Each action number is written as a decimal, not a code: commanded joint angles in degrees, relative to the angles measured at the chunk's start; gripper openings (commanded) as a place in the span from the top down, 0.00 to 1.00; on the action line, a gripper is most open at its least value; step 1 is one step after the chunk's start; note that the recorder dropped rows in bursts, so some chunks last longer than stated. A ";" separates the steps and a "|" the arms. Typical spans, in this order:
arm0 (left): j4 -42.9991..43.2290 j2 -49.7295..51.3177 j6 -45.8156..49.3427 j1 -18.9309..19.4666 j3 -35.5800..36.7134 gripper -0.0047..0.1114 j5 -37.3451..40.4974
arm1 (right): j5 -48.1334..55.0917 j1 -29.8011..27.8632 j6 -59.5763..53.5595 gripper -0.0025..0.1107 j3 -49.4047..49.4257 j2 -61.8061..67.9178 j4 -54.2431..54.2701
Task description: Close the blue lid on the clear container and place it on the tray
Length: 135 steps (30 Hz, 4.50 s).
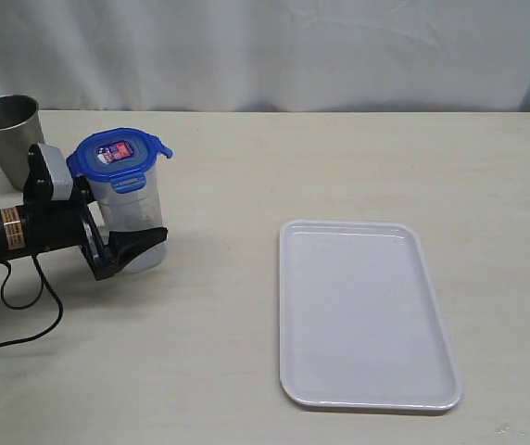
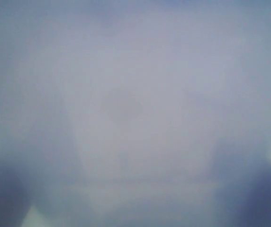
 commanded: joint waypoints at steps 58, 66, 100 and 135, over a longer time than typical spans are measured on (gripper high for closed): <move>4.72 -9.78 -11.53 -6.67 -2.52 0.96 -0.49 | -13.30 0.22 -0.06 0.94 0.15 -0.24 -1.05; 4.72 -9.78 -11.02 -7.52 -2.52 0.96 -0.49 | -44.90 0.22 8.30 0.94 0.15 -0.24 12.91; 8.17 -9.78 -4.44 -7.57 -2.52 0.96 -0.49 | 34.68 2.01 -33.42 0.67 -81.94 88.49 53.00; 8.69 -9.78 -4.66 -7.57 -2.52 0.96 -0.49 | 33.66 29.57 -12.11 0.56 -96.14 108.00 28.56</move>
